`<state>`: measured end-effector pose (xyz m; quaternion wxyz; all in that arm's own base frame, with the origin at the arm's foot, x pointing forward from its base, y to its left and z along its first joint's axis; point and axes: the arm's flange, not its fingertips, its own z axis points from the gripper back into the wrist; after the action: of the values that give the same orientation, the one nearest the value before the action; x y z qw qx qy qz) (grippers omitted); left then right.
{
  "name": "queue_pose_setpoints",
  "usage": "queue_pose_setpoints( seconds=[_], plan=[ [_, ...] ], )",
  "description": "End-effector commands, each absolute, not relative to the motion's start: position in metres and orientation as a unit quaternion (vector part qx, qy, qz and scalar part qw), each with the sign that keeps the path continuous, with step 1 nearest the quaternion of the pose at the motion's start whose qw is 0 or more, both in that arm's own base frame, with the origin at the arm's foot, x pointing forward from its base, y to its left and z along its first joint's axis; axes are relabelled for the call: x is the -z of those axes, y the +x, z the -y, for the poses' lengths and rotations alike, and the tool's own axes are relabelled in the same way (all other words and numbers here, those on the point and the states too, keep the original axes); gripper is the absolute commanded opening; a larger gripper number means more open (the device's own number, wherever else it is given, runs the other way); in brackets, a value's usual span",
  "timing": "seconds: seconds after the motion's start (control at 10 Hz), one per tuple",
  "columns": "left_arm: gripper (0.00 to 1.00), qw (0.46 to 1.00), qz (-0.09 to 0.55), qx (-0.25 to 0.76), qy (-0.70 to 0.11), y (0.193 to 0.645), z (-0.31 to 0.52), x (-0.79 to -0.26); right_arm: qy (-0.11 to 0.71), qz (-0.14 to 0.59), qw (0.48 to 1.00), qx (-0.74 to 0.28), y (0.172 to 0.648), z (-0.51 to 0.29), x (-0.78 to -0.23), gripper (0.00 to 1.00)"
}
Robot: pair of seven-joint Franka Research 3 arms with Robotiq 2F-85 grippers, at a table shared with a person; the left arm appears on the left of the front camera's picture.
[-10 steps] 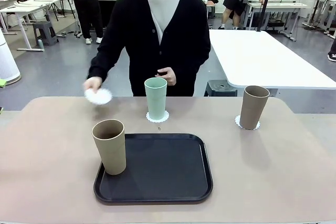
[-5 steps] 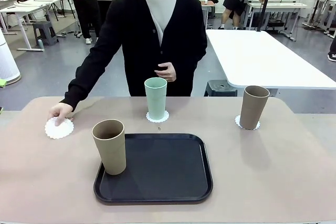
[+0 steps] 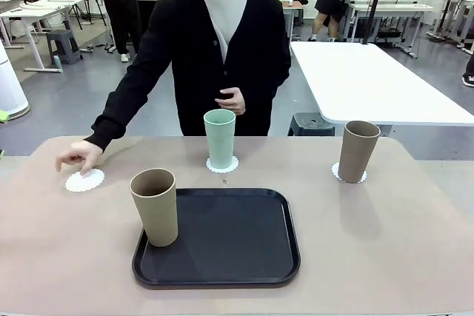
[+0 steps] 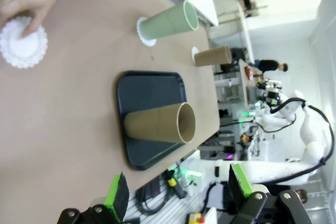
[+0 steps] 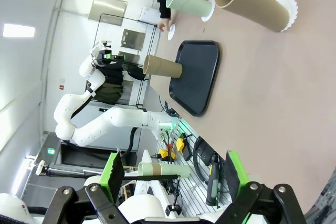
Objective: Place coasters on the table and set cups on them.
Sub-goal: Take one Reusable plastic cup from the Flat Tray and place it on a coaster set by the human.
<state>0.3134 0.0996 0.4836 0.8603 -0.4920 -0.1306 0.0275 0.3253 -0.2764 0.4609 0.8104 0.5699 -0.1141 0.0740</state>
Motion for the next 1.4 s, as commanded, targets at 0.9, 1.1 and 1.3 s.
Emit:
queue_pose_setpoints(
  seconds=[0.9, 1.1, 1.3],
  plan=[
    [1.0, 0.887, 0.158, 0.434, 0.008, 0.371, 0.051, -0.53, 0.566, 0.11, 0.813, -0.077, 0.324, 0.277, -0.462, 1.0],
    [1.0, 0.864, 0.136, 0.485, 0.008, 0.358, 0.067, -0.5, 0.566, 0.11, 0.813, -0.077, 0.324, 0.277, -0.462, 1.0],
    [1.0, 0.857, 0.111, 0.503, -0.026, 0.361, 0.066, -0.485, 0.566, 0.11, 0.813, -0.077, 0.324, 0.277, -0.462, 1.0]
  ],
)
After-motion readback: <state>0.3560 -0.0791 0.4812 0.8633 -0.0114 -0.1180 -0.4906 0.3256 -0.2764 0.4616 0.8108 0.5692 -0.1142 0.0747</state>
